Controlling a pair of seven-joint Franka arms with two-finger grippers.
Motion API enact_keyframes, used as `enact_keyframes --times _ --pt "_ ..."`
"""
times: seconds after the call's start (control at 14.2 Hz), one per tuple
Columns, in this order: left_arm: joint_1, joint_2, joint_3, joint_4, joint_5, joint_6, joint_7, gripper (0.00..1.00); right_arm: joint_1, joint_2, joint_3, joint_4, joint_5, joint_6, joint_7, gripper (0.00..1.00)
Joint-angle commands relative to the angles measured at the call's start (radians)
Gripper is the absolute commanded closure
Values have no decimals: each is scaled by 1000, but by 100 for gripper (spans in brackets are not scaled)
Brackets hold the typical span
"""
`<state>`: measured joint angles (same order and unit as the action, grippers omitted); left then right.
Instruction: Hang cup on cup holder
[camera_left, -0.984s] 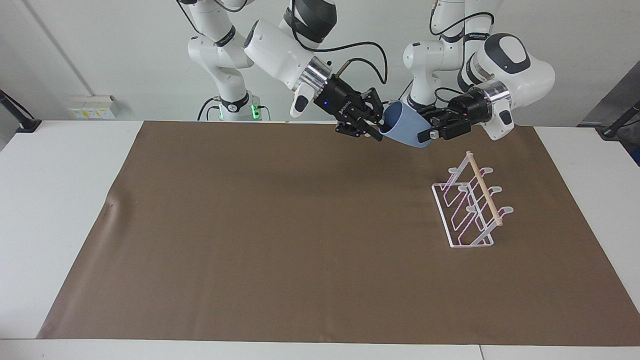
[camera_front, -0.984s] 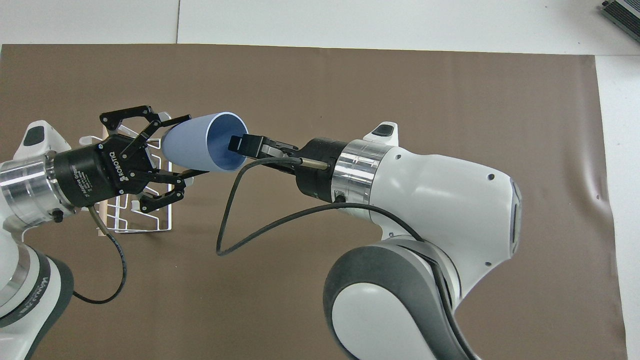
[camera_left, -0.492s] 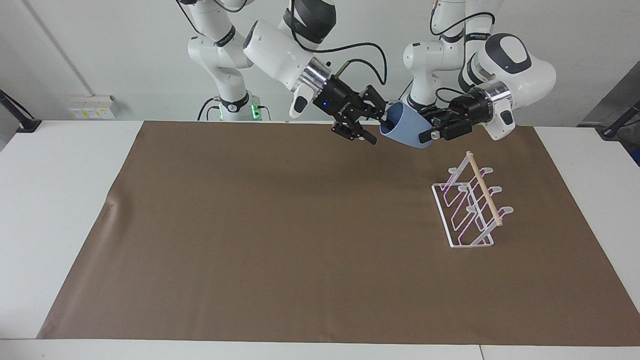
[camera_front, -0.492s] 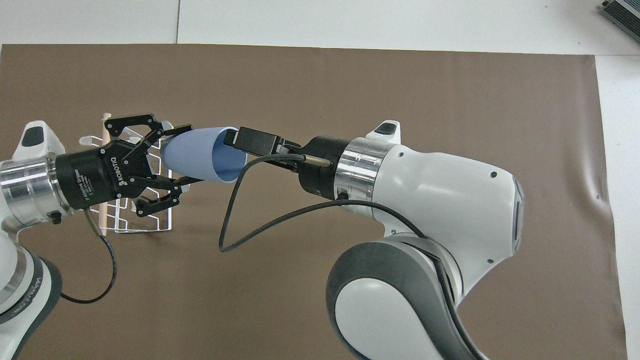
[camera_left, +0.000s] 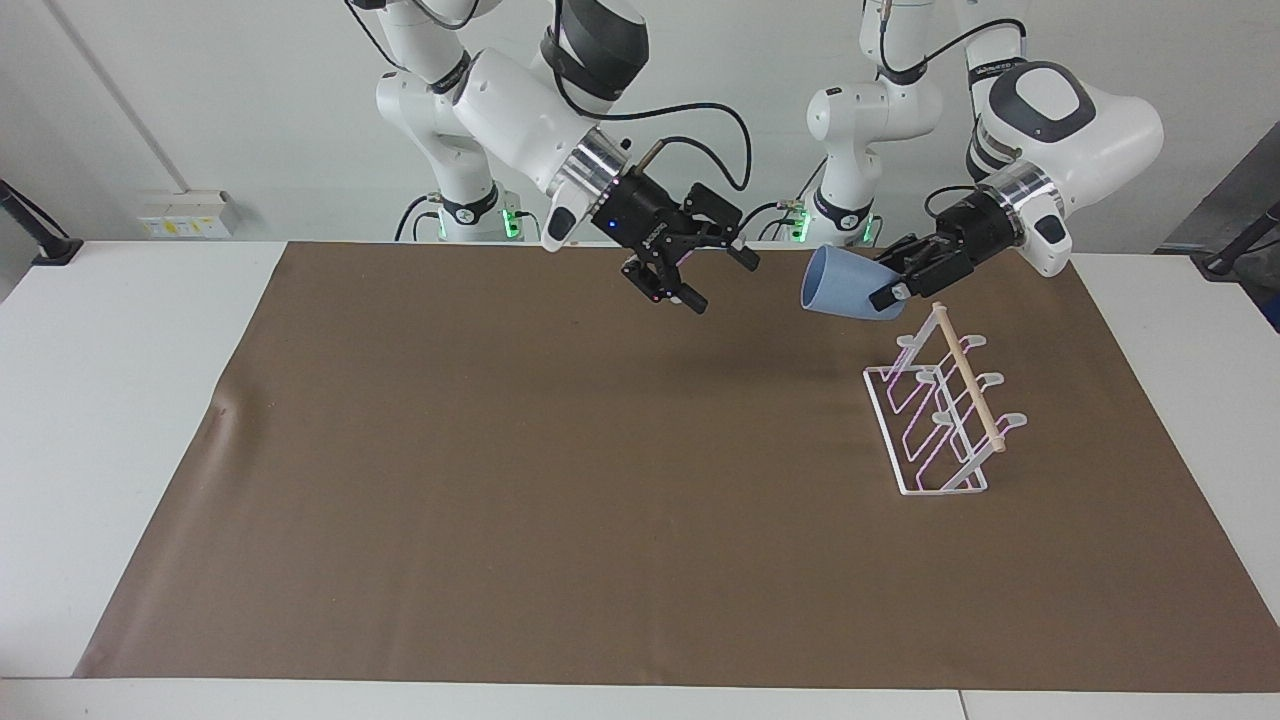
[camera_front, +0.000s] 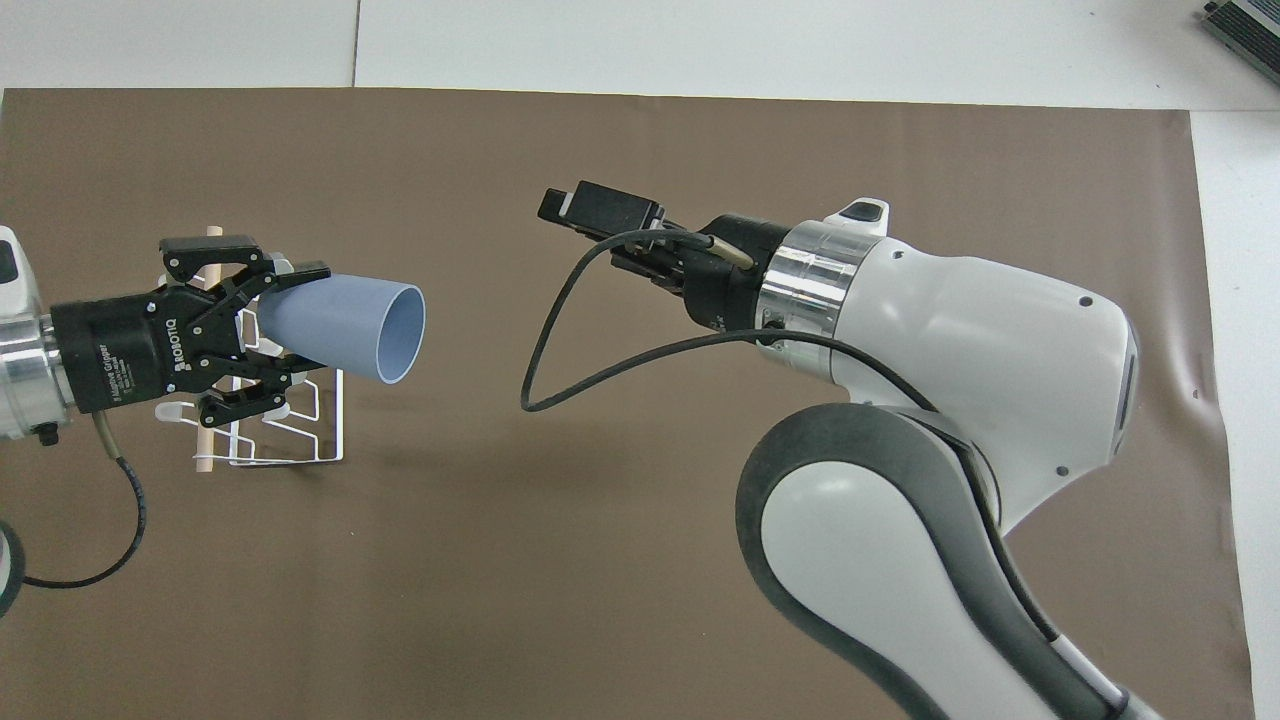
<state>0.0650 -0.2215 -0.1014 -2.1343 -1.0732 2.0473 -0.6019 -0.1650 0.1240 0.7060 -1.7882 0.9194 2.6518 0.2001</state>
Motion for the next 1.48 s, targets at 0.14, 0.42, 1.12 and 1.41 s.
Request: enact_keyframes --times 0.14,0.42,1.12,1.41 --pt "-4 -5 -8 91 325 42 11 100 -7 -21 -124 -57 -239 -6 -18 0" --pt "-14 -9 -17 174 551 28 16 100 -5 -27 -255 -40 -643 -213 -18 0" --pt "-13 63 -64 129 904 327 154 100 -5 -27 -436 145 -958 -861 -146 0" --pt "-13 172 -64 132 1013 470 159 100 -5 -29 -511 229 -958 -1061 -145 0"
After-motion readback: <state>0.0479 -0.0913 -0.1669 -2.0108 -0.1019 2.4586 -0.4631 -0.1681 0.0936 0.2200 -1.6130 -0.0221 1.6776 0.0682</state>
